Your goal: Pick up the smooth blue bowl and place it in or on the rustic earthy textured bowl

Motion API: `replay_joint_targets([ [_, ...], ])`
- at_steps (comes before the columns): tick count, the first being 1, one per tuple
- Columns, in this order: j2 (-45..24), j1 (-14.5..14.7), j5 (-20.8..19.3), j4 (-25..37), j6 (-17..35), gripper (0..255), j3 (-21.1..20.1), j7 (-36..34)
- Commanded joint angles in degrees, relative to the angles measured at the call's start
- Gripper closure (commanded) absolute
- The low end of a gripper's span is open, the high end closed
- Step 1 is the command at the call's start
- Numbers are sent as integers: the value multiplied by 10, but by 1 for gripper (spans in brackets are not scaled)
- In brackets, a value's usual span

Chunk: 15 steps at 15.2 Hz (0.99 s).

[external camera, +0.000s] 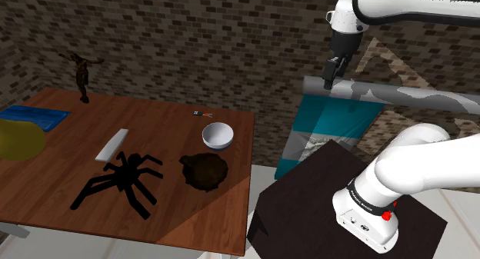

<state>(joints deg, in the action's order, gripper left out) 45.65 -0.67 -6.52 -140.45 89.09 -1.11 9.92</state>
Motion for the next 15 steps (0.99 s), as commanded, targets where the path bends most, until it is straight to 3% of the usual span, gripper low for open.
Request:
replay_joint_targets([
  [1, 0, 0, 0, 0, 0, 0, 0, 0],
  [8, -92, 19, 31, -31, 124, 0, -45, -62],
  [15, -218, 32, 44, -23, 245, 0, -90, -122],
])
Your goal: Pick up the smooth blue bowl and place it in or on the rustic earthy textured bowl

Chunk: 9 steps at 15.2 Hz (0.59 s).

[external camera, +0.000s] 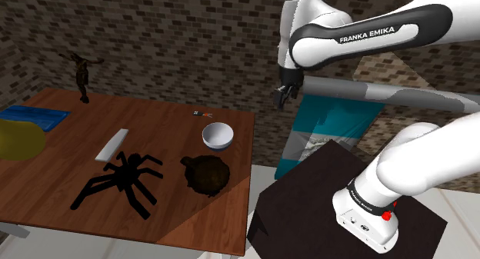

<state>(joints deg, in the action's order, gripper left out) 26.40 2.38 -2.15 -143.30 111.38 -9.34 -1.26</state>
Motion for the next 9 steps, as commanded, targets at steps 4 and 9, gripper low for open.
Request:
replay_joint_targets([
  [4, -109, 5, -6, 29, 83, 0, -31, -48],
  [9, -220, 10, -31, 75, 145, 0, -56, -101],
])
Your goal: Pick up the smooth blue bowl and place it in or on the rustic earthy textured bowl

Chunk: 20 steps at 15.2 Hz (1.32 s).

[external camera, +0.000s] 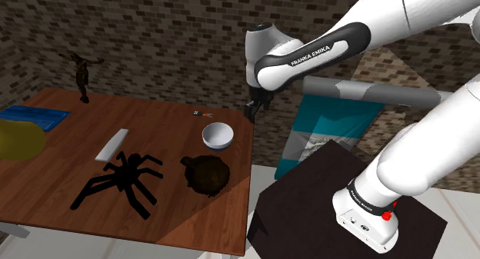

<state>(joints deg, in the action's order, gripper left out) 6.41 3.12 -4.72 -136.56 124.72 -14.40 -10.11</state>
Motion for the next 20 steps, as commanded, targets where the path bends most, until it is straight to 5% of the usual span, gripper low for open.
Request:
replay_joint_targets([
  [1, -43, 4, -12, 19, 22, 0, -9, -24],
  [10, -247, 39, -89, 157, 80, 0, -14, -119],
  [20, -471, 107, -139, 383, 77, 0, 12, -175],
])
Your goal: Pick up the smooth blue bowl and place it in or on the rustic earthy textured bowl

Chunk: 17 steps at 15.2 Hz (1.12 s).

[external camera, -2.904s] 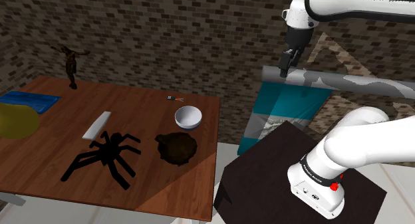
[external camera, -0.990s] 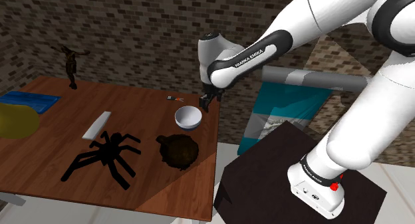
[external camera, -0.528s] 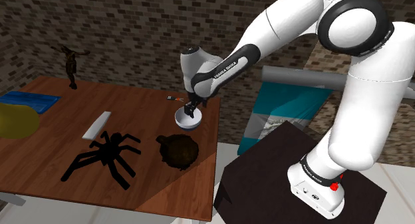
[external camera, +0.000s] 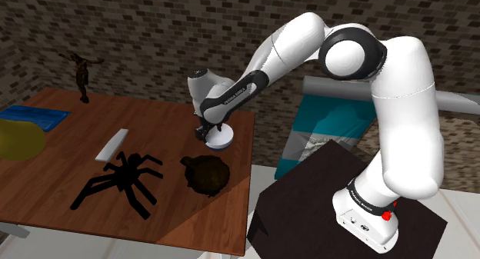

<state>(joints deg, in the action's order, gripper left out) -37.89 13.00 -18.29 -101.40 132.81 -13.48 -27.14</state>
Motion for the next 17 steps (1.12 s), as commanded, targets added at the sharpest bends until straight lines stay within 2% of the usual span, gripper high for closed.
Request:
replay_joint_targets([
  [1, -52, 15, -6, 60, -8, 0, 6, -7],
  [3, -82, 25, -8, 98, -14, 0, 9, -8],
  [10, -124, 28, -18, 106, 19, 0, 19, -13],
  [17, -124, 28, -18, 106, 19, 0, 19, -13],
])
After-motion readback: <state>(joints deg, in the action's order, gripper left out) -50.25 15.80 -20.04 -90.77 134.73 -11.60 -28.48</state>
